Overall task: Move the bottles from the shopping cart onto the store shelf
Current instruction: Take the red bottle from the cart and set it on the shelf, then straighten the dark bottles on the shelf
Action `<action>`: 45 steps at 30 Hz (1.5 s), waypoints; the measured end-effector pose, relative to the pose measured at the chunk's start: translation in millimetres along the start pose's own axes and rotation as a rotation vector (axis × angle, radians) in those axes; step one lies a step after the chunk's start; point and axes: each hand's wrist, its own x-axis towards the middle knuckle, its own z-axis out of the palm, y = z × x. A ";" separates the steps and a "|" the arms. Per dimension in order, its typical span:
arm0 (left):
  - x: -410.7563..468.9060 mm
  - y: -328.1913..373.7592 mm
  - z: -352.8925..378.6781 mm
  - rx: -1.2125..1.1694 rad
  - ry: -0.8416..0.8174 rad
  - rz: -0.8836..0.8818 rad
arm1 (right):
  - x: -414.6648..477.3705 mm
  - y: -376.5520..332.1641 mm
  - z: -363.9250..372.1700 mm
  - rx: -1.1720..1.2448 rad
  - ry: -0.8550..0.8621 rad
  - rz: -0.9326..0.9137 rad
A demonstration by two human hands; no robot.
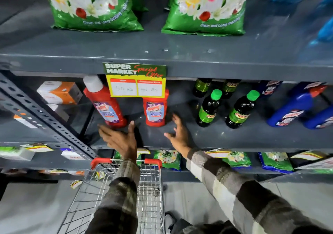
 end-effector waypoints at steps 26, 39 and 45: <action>-209.1 103.5 147.6 0.172 -0.443 0.226 | 27.3 93.7 -208.7 0.060 0.464 0.326; -213.8 103.1 141.7 0.128 -0.437 0.212 | 20.3 85.5 -213.9 -0.029 0.432 0.280; -277.1 99.6 136.6 0.034 -0.425 0.292 | -0.2 118.0 -246.6 0.162 0.441 0.114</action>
